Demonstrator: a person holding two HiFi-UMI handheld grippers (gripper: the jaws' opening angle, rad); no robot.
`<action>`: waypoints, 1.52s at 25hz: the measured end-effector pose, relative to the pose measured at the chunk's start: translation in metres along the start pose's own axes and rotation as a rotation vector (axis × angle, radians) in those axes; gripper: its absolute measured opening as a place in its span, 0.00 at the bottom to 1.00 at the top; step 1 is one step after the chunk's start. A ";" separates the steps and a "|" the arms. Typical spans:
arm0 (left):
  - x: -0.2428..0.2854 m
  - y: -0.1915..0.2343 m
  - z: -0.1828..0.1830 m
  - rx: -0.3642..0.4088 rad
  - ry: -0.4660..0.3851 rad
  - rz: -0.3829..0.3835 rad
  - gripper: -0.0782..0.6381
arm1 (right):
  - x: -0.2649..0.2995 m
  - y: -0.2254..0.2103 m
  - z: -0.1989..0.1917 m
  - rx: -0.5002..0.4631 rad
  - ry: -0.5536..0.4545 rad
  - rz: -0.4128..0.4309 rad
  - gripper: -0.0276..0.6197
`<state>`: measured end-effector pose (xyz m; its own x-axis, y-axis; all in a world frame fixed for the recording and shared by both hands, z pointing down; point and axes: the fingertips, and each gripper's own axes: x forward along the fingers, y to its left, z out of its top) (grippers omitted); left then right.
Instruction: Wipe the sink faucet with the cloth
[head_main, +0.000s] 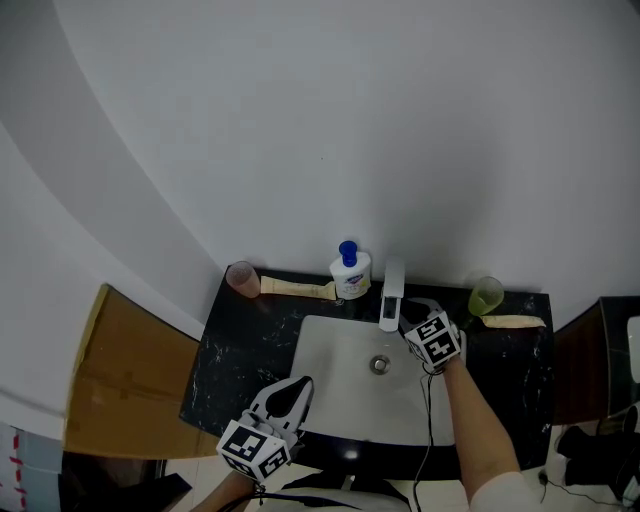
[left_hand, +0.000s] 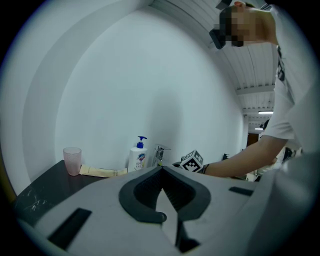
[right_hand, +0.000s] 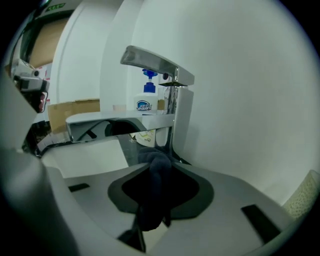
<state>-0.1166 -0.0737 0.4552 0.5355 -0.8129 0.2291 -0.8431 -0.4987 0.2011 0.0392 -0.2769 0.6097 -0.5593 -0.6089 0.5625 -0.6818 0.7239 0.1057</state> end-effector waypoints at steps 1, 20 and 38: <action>0.000 0.000 0.000 0.000 -0.004 -0.002 0.11 | -0.001 0.000 0.000 -0.004 0.000 -0.002 0.20; -0.020 -0.043 0.038 0.022 -0.162 -0.149 0.11 | -0.272 0.092 0.069 0.141 -0.407 -0.280 0.20; -0.052 -0.043 0.049 0.046 -0.199 -0.148 0.11 | -0.323 0.134 0.073 0.145 -0.430 -0.367 0.20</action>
<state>-0.1110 -0.0245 0.3882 0.6370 -0.7709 0.0077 -0.7600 -0.6263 0.1734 0.0940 -0.0071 0.3826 -0.3946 -0.9105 0.1239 -0.9079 0.4071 0.1004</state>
